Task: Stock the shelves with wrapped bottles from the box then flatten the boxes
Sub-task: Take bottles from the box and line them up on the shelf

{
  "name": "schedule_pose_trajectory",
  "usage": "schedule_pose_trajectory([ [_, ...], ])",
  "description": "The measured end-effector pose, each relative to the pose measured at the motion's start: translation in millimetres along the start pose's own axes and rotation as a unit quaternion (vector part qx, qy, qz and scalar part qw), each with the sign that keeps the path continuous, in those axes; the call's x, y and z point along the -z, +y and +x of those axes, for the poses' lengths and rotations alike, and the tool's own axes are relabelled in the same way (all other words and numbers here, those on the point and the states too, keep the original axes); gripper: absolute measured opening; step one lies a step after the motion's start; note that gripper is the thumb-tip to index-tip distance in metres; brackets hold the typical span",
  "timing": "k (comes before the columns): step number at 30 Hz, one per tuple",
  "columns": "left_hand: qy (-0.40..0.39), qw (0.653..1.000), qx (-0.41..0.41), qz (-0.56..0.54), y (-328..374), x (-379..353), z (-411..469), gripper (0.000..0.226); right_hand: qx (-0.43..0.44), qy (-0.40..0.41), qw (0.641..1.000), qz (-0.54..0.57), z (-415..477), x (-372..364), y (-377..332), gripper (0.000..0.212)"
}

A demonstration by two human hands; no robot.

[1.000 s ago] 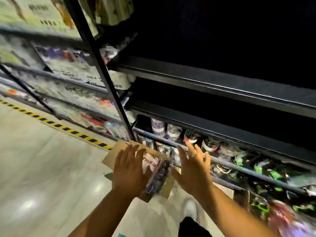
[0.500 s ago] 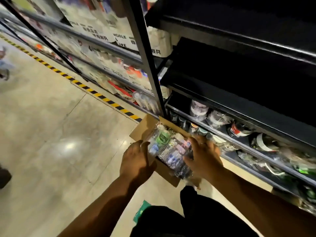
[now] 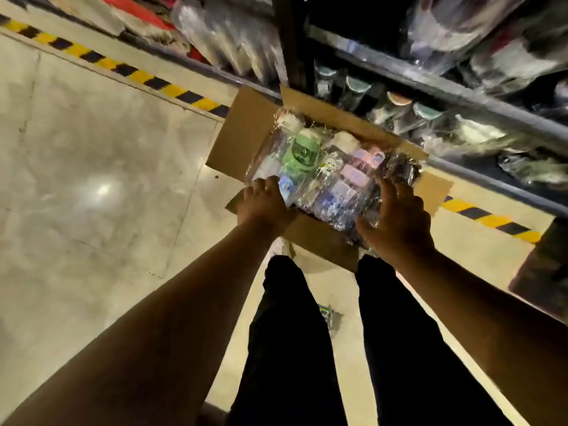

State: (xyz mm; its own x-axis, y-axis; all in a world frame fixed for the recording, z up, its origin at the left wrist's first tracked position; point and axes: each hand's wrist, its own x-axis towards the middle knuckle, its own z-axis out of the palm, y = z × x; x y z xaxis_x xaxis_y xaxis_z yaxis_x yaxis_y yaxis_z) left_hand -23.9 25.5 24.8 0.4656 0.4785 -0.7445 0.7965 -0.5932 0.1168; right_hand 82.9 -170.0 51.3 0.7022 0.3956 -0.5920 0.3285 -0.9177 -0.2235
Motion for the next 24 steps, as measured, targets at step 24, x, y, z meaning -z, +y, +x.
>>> schedule_pose_trajectory([
  [24,0.065,0.983,0.012,-0.169,-17,-132,178,0.117,-0.281,0.104,0.89,0.344,70,-201,59,0.09],
])
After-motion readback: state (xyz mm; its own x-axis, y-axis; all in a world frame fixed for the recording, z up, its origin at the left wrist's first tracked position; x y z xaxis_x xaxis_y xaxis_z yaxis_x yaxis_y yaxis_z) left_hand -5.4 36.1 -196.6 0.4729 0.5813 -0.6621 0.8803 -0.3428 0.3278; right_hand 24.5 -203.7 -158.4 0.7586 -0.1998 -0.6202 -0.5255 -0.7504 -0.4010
